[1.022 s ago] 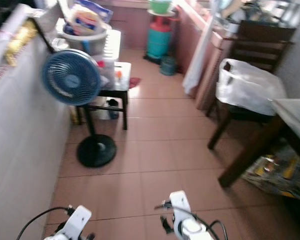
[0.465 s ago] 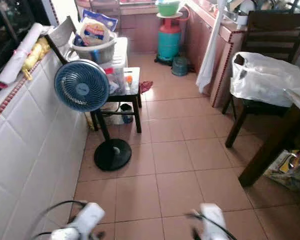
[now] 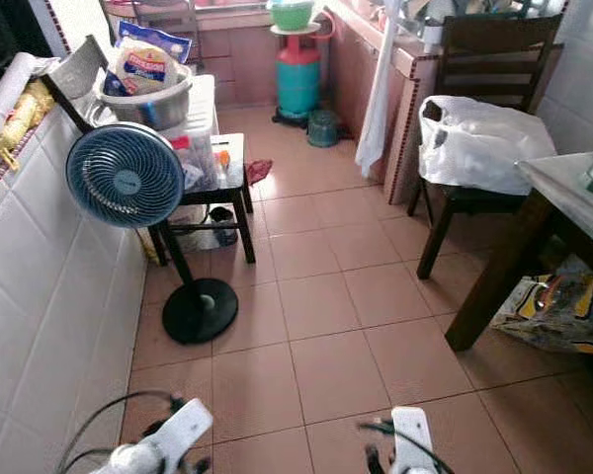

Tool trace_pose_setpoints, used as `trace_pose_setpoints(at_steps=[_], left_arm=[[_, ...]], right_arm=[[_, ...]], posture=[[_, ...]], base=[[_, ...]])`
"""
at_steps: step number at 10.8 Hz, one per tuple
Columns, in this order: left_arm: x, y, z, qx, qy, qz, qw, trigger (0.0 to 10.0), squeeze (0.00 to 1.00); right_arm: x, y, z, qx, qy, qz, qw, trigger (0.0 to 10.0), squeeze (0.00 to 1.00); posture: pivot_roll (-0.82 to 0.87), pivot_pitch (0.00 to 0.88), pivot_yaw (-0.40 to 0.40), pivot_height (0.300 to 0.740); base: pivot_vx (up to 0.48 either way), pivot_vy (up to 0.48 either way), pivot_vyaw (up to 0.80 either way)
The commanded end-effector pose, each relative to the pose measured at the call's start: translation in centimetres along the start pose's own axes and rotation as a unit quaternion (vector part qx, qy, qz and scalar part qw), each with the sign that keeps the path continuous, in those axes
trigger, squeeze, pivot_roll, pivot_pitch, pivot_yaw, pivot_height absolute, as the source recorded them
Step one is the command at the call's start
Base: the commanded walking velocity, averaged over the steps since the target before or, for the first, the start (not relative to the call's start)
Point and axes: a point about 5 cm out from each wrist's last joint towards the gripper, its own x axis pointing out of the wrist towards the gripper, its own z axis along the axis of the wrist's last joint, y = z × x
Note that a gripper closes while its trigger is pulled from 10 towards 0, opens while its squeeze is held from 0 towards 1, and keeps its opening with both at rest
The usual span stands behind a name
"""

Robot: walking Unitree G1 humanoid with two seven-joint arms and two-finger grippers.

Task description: Setting the table

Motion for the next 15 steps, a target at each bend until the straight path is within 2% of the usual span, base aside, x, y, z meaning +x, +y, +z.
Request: trace_pose_setpoints(at_steps=[1, 2, 3, 4, 7, 11, 12, 13, 14, 15], left_arm=[[-0.1, 0.2, -0.5, -0.043, 0.004, 0.015, 0.999, 10.0, 0.00], [-0.1, -0.2, -0.8, -0.072, 0.003, 0.017, 0.997, 10.0, 0.00], [-0.1, -1.0, -1.4, -0.066, 0.013, 0.009, 0.998, 10.0, 0.00], [-0.1, -1.0, -1.4, -0.068, 0.012, 0.011, 0.998, 10.0, 0.00], [-0.2, -0.4, -1.4, -0.049, 0.018, 0.026, 0.998, 10.0, 0.00], [-0.2, -0.3, -1.4, -0.065, 0.020, 0.036, 0.997, 10.0, 0.00], [-0.2, -0.4, -1.3, -0.064, 0.019, 0.037, 0.997, 10.0, 0.00], [-0.1, -0.4, -1.1, -0.056, 0.014, 0.044, 0.997, 10.0, 0.00], [-0.1, -0.1, -0.9, -0.067, 0.008, 0.068, 0.995, 10.0, 0.00], [-0.1, 0.4, -0.6, -0.107, 0.004, 0.087, 0.990, 10.0, 0.00]], right_arm=[[0.1, 0.8, -0.5, -0.008, 0.018, 0.006, 1.000, 10.0, 0.00], [0.0, 1.4, -1.0, -0.041, 0.033, 0.013, 0.999, 10.0, 0.00], [0.2, 2.1, -0.6, -0.053, 0.030, 0.027, 0.998, 10.0, 0.00], [0.3, 2.4, -0.2, -0.076, 0.031, 0.035, 0.996, 10.0, 0.00], [0.7, 2.6, 1.9, -0.107, 0.017, 0.041, 0.993, 10.0, 0.00], [0.7, 3.4, 1.8, -0.139, 0.022, 0.064, 0.988, 10.0, 0.00], [0.7, 3.4, 1.6, -0.146, 0.026, 0.066, 0.987, 10.0, 0.00], [0.5, 2.6, 0.9, -0.145, 0.035, 0.060, 0.987, 10.0, 0.00], [0.3, 2.0, 0.0, -0.138, 0.043, 0.055, 0.988, 10.0, 0.00], [0.1, 1.5, -0.5, -0.131, 0.046, 0.052, 0.989, 10.0, 0.00]], posture=[[0.03, 0.000, 0.032, 0.740], [0.06, 0.000, 0.026, 0.740], [0.07, 0.000, 0.012, 0.740], [0.08, 0.000, 0.004, 0.740], [0.11, 0.000, -0.029, 0.740], [0.13, 0.000, -0.052, 0.740], [0.14, 0.000, -0.053, 0.740], [0.14, 0.000, -0.058, 0.740], [0.14, 0.000, -0.054, 0.740], [0.14, 0.000, -0.051, 0.740]], base=[[0.000, 0.000, 0.00], [0.000, 0.000, 0.00], [0.000, 0.000, 0.00], [0.000, 0.000, 0.00], [0.000, 0.000, -0.70], [0.000, 0.000, -0.69], [0.000, 0.000, -0.69], [0.000, 0.000, -0.69], [0.000, 0.000, -0.69], [0.000, 0.000, -0.69]])
